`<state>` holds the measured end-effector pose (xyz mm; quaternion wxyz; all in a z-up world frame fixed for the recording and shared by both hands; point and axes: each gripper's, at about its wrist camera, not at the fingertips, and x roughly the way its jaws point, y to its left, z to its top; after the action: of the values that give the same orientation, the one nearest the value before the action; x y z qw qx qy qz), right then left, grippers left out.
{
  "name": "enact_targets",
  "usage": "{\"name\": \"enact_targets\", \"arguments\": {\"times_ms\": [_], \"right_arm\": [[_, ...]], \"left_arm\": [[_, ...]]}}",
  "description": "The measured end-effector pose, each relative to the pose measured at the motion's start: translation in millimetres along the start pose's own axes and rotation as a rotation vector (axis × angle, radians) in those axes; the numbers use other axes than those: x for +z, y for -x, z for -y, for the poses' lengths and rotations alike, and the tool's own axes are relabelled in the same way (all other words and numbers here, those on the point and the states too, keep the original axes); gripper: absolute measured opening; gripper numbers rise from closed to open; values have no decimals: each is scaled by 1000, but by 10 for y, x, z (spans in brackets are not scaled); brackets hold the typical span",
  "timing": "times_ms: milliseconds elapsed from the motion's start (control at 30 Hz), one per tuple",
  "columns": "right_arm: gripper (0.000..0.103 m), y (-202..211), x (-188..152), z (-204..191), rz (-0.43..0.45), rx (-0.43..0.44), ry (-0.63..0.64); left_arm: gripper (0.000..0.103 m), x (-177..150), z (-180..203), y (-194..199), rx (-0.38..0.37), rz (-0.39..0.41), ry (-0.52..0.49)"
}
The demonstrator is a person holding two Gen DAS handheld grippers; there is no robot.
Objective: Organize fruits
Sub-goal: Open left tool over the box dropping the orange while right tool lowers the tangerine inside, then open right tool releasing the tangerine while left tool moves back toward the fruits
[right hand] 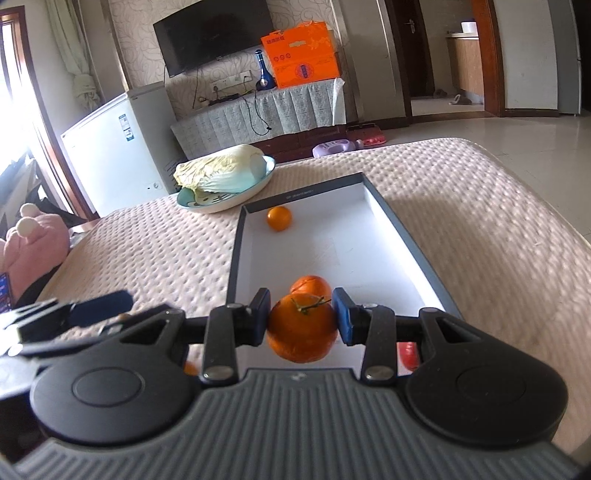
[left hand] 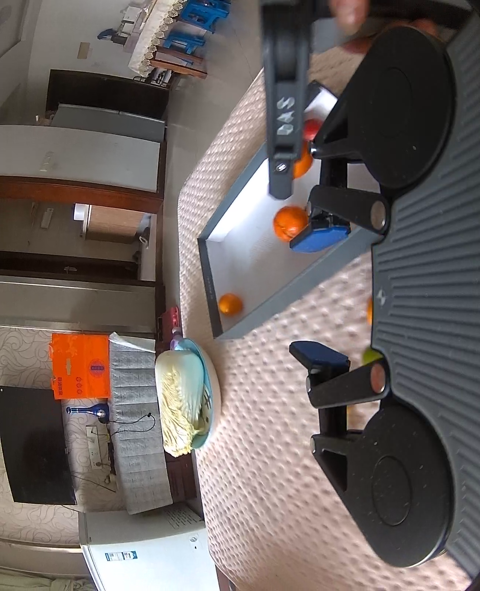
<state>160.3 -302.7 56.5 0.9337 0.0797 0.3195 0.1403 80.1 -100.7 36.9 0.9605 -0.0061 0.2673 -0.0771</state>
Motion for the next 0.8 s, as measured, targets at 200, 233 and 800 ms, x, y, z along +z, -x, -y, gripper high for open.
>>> {"name": "enact_targets", "arguments": {"times_ms": [200,233,800], "right_arm": [[41,-80,-7,6,-28,-26,-17],[41,-90,-10,9,-33,-34,-22],[48,69,66,-52,101,11,-47]], "left_arm": [[59,-154,-83,222,15,-17,-9],[59,-175,-105,250,21,-20,-10],[59,-242,-749,469,121,-17,61]]}}
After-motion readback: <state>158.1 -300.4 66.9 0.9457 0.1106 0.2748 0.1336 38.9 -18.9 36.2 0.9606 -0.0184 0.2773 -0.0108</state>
